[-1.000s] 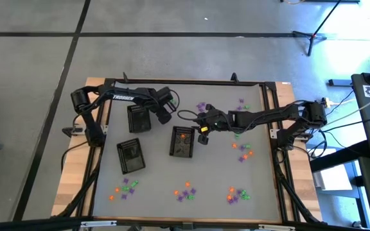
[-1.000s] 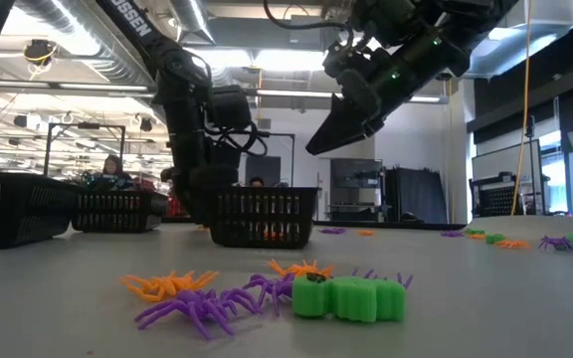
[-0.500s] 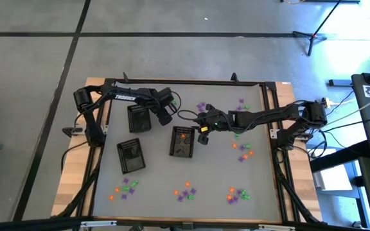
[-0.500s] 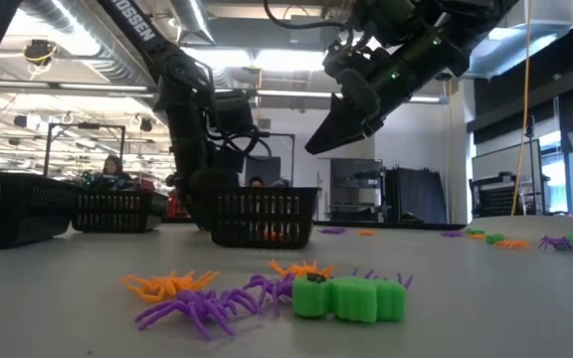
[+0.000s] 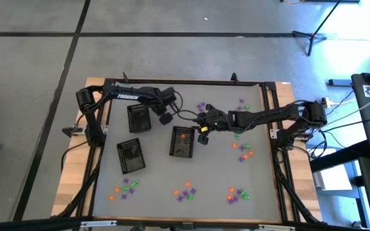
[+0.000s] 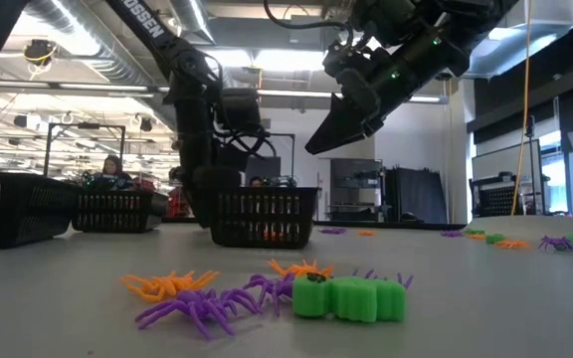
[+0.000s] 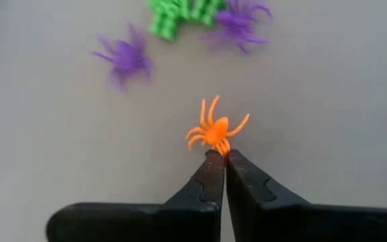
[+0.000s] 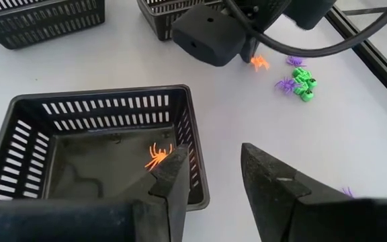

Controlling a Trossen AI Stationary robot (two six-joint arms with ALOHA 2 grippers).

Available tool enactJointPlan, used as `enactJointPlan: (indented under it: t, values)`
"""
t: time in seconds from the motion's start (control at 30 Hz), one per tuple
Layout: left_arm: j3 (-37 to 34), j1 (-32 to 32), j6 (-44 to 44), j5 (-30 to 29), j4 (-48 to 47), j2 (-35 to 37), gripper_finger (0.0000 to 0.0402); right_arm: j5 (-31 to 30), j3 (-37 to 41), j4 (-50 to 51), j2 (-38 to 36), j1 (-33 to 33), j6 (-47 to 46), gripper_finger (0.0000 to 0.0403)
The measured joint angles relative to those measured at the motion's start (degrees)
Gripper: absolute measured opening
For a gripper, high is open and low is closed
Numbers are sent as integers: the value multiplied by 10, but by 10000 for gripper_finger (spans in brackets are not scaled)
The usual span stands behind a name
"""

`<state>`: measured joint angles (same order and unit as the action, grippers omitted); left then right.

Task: Sort Halloween decoration
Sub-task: Put the orange spider toy into the bottom right black basket

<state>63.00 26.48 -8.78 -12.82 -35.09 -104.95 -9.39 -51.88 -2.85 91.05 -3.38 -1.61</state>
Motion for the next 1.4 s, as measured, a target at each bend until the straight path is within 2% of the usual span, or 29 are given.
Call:
enactJointPlan:
  t: [0.13, 0.33, 0.63, 0.83, 1.03, 1.2, 1.4]
  values:
    - [18, -21, 4, -25, -26, 0, 0, -1, 0, 0, 0, 0, 0, 133]
    - [56, -71, 19, -27, -51, 1, 0, -36, 0, 3, 0, 0, 5, 133]
    - [90, -158, 54, -33, -66, 3, 0, -39, 0, 25, -32, 1, 4, 133]
    - [90, -199, 29, -80, -79, 26, 0, -61, 0, 76, -63, 47, -18, 133]
    - [76, -257, -17, -102, -66, 85, 0, -136, 38, 72, -104, 124, -35, 133]
    - [33, -312, -27, -101, 19, 142, 0, -202, 79, 68, -166, 176, -78, 133]
    - [-15, -349, 2, -17, 206, 158, 0, -254, 131, 39, -211, 228, -159, 133]
